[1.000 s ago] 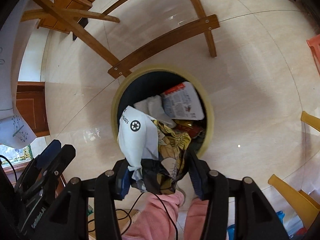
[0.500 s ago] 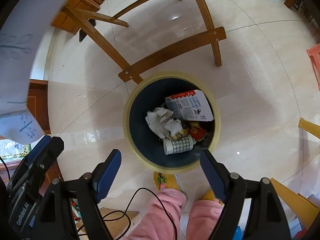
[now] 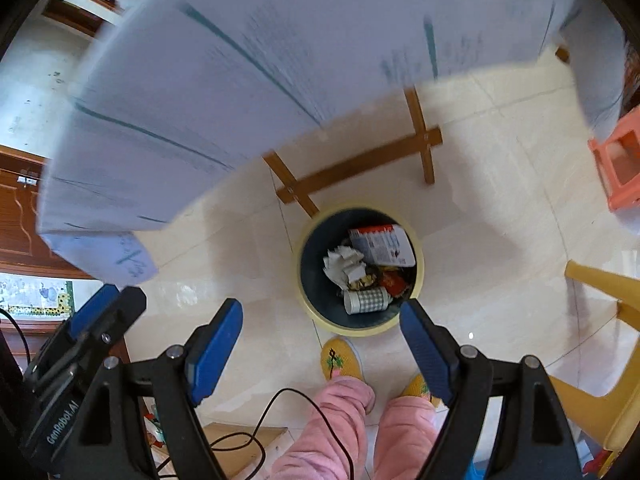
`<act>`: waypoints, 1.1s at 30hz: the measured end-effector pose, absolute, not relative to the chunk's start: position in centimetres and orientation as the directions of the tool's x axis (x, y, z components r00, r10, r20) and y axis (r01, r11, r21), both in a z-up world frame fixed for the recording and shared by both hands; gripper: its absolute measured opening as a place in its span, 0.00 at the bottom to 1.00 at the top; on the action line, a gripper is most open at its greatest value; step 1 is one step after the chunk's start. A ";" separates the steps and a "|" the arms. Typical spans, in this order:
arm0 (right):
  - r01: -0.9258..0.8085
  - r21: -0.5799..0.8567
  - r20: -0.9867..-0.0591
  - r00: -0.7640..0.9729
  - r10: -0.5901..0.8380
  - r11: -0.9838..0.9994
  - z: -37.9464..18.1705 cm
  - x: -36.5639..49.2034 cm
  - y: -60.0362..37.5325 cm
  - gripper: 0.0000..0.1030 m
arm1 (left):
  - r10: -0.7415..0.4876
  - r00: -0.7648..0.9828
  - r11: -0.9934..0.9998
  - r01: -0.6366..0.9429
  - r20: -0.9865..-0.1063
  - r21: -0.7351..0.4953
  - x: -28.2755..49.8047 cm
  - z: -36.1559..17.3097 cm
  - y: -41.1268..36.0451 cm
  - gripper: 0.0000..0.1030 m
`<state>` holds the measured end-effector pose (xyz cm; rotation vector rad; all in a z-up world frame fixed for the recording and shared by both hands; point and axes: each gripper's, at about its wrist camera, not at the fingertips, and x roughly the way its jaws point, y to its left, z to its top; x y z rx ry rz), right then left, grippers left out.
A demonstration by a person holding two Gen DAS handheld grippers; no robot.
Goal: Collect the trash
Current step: 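Raise both open tools back toward the table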
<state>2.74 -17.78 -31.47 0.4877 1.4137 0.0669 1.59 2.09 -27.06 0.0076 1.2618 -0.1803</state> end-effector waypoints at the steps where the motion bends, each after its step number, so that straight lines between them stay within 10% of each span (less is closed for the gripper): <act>1: 0.228 0.352 -0.931 0.180 0.316 0.908 -30.0 2.8 -17.8 0.79 | -0.127 0.300 0.987 0.136 -0.945 -0.089 1.4 -25.8 2.1 0.60; 33: -0.166 0.261 -0.828 0.467 0.309 0.951 -4.8 6.4 -17.1 0.79 | -0.069 0.554 0.994 0.112 -0.830 -0.008 1.4 0.1 2.5 0.63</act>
